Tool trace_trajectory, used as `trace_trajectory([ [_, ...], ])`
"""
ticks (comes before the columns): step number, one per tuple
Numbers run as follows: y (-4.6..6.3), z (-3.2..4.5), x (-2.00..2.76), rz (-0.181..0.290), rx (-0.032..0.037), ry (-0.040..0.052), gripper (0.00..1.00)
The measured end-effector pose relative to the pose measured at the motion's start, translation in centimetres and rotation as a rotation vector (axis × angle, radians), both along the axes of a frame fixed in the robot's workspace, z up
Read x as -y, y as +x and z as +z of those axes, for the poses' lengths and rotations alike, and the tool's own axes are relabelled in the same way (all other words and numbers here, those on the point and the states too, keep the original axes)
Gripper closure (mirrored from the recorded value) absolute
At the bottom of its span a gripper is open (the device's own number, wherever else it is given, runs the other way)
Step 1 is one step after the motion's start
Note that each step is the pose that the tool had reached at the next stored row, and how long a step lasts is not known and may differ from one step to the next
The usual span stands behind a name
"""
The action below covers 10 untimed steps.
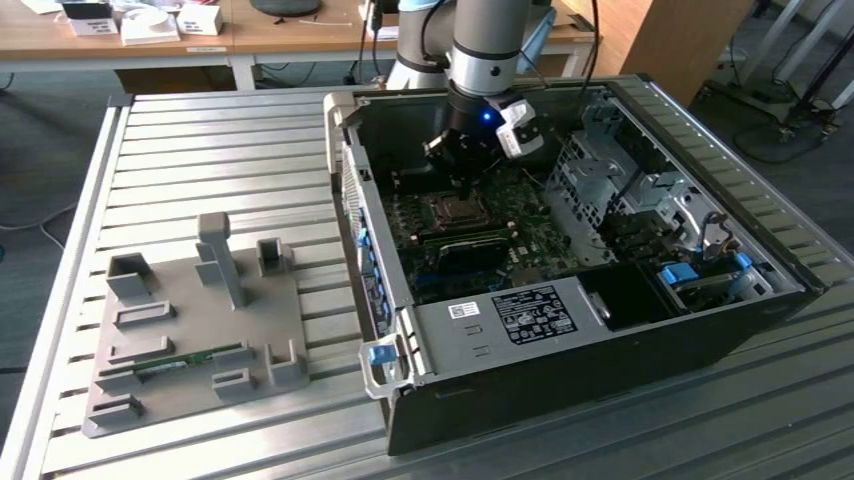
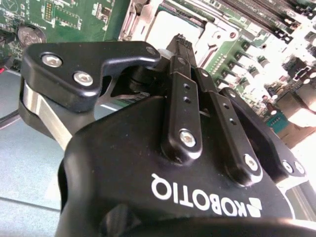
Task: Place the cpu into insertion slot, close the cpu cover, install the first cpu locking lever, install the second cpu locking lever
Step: 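Install the first cpu locking lever, then install the second cpu locking lever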
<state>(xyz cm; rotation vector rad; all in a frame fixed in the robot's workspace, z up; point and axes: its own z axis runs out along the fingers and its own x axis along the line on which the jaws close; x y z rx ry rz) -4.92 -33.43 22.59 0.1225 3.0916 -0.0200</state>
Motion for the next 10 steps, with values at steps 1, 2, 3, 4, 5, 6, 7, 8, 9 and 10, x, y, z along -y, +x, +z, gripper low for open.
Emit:
trace_trajectory([
  [1,0.01,-0.01,0.00,0.003,0.0001,0.0040,0.89],
  [2,0.02,-0.02,0.01,0.005,0.0001,0.0112,0.89],
  [3,0.02,-0.02,0.02,0.006,0.0001,0.0191,0.89],
  [4,0.02,-0.02,0.04,0.007,0.0000,0.0272,0.89],
  [5,0.02,-0.02,0.08,0.007,0.0001,0.0292,0.89],
  [6,0.02,-0.03,0.08,0.007,0.0002,0.0294,0.89],
  [7,0.02,-0.03,0.09,0.007,0.0001,0.0293,0.89],
  [8,0.02,-0.03,0.10,0.007,0.0001,0.0328,0.89],
  [9,0.02,-0.03,0.10,0.007,0.0001,0.0363,0.89],
  [10,0.02,-0.02,0.10,0.007,0.0001,0.0364,0.89],
])
